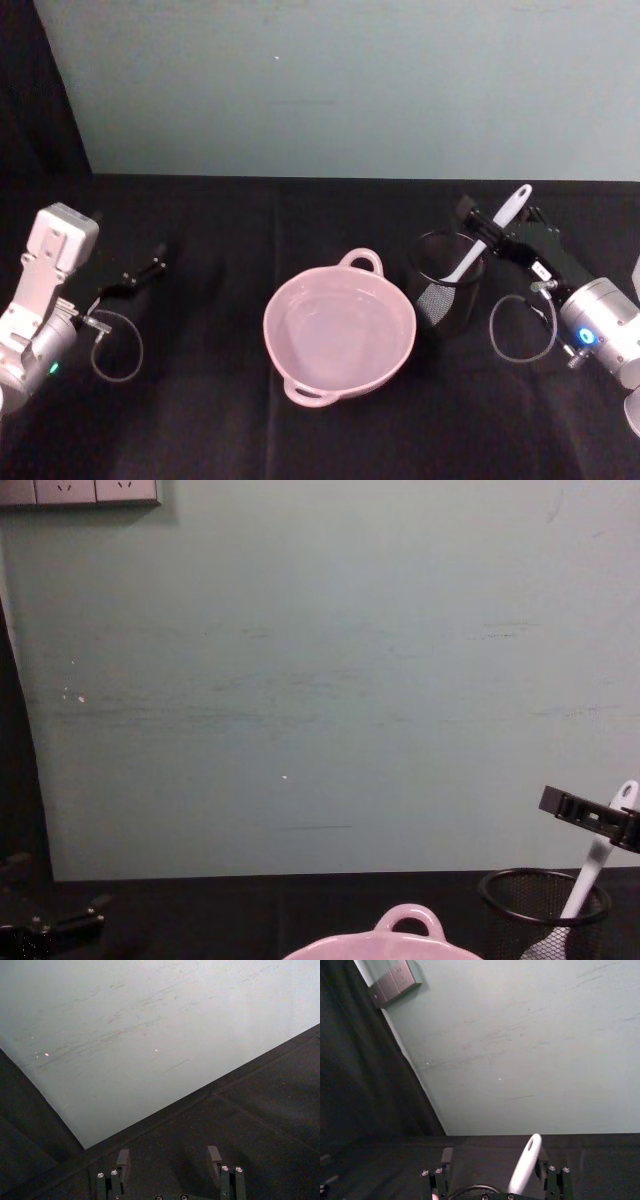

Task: Use the one hand to pick up the spoon and stir the clear water in the bowl.

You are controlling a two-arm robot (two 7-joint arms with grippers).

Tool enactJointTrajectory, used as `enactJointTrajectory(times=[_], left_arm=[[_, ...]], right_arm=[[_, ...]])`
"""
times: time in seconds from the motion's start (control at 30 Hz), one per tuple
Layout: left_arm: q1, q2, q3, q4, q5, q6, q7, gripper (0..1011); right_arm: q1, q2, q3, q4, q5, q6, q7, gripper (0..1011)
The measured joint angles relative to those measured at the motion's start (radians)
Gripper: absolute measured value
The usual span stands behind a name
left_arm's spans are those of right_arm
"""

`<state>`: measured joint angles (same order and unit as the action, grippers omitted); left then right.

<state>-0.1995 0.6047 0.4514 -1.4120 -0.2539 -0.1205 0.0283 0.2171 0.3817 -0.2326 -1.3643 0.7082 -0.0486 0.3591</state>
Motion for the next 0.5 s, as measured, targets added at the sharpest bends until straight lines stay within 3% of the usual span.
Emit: enactJointTrajectory(times=[0.17,0.5], left_arm=[[0.000,0.000,0.000,0.000,0.000,0.000,0.000,1005],[0.000,0.000,0.000,0.000,0.000,0.000,0.000,1005]], right_arm=[[0.006,0.009,-0.002,0.003,-0.052,-0.008,-0.014,1002],[-0.015,0.048,-0.030,-0.066,-0.234,-0.029,-0.080,1002]])
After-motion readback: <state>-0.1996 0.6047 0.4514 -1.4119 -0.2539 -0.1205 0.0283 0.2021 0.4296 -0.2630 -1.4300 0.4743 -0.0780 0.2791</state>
